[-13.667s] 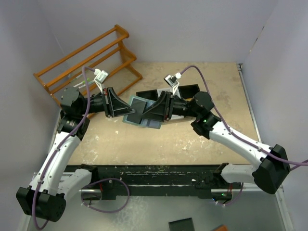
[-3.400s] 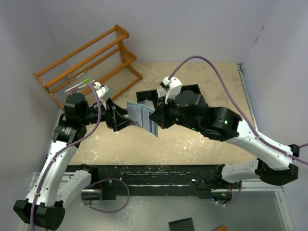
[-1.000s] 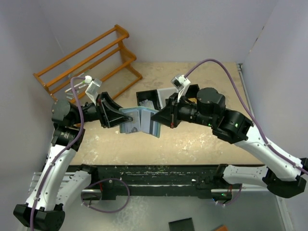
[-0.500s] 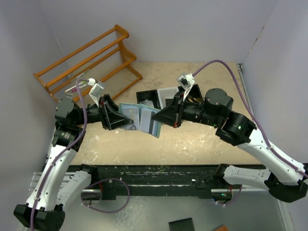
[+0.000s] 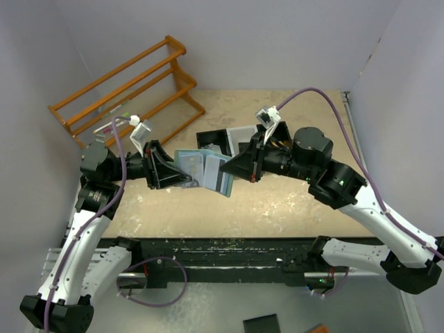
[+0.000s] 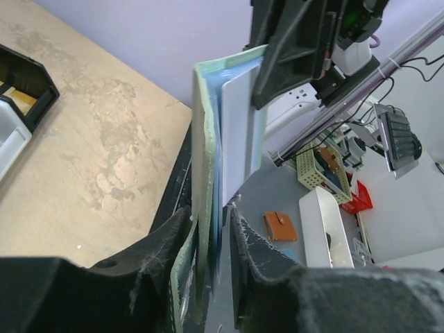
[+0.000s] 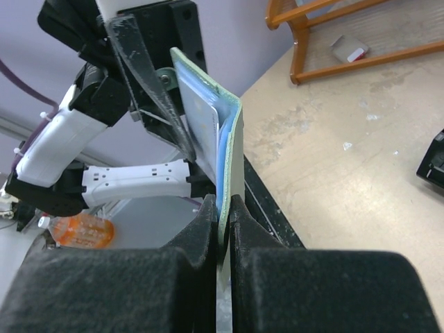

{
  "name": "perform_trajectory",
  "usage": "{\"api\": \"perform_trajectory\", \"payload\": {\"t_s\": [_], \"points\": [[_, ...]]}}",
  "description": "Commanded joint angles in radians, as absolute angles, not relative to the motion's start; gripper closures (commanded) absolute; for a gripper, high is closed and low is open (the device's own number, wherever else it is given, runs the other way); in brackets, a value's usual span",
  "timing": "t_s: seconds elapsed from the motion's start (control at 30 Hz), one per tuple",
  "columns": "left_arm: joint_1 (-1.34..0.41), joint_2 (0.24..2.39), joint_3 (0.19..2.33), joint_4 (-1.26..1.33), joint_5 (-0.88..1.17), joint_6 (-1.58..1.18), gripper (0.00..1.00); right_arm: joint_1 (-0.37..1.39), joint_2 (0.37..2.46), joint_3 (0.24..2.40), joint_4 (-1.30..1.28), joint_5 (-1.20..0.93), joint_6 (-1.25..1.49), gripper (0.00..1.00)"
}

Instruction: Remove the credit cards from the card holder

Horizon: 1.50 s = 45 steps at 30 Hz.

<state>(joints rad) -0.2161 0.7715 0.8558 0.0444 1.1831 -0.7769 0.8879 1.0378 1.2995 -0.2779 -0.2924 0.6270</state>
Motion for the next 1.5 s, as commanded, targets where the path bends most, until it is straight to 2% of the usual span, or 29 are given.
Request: {"api": "perform_trajectory", "payload": {"t_s": [0.0,0.2,0.47,0.57,0.63,0.67,0.7,0.73,0.8,0.93,1.07,1.3,1.37,1.47], "points": [[-0.212,0.765,0.871,0.168,1.220,-0.865,0.70,0.869,1.030,1.285,-0.198,-0.356,0.645,1.00],[-0.212,0.780,0.874,0.184,1.216,-0.876,0.85,0.860,1.032,1.263,-0.160,-0.390,0.662,1.00],[-0.212,0.797,0.924,-0.033,1.127,-0.730,0.97,0.820,1.002,1.210,-0.112,-0.456,0.675,1.00],[-0.211,0.806,0.926,-0.011,1.143,-0.767,1.00,0.793,0.991,1.188,-0.108,-0.472,0.668,1.00],[-0.212,0.817,0.909,0.060,1.179,-0.846,1.00,0.762,0.988,1.168,-0.112,-0.493,0.663,0.91],[-0.212,0.822,0.900,0.100,1.196,-0.890,1.00,0.744,0.987,1.157,-0.117,-0.504,0.660,0.83],[-0.211,0.828,0.894,0.128,1.205,-0.923,1.00,0.723,0.986,1.147,-0.121,-0.514,0.658,0.67],[-0.212,0.833,0.890,0.143,1.212,-0.944,1.00,0.700,0.986,1.140,-0.131,-0.520,0.654,0.56],[-0.212,0.833,0.890,0.153,1.215,-0.955,1.00,0.661,0.985,1.136,-0.158,-0.519,0.649,0.37],[-0.210,0.830,0.896,0.121,1.203,-0.937,1.00,0.635,0.971,1.168,-0.187,-0.481,0.632,0.23],[-0.210,0.834,0.909,0.085,1.192,-0.904,1.00,0.632,0.960,1.234,-0.236,-0.428,0.621,0.21],[-0.210,0.838,0.921,0.076,1.177,-0.893,1.00,0.633,0.909,1.303,-0.261,-0.366,0.652,0.26],[-0.210,0.840,0.921,0.085,1.182,-0.898,1.00,0.632,0.897,1.284,-0.209,-0.433,0.673,0.29],[-0.210,0.846,0.919,0.105,1.201,-0.899,1.00,0.636,0.920,1.211,0.003,-0.584,0.789,0.35]]}}
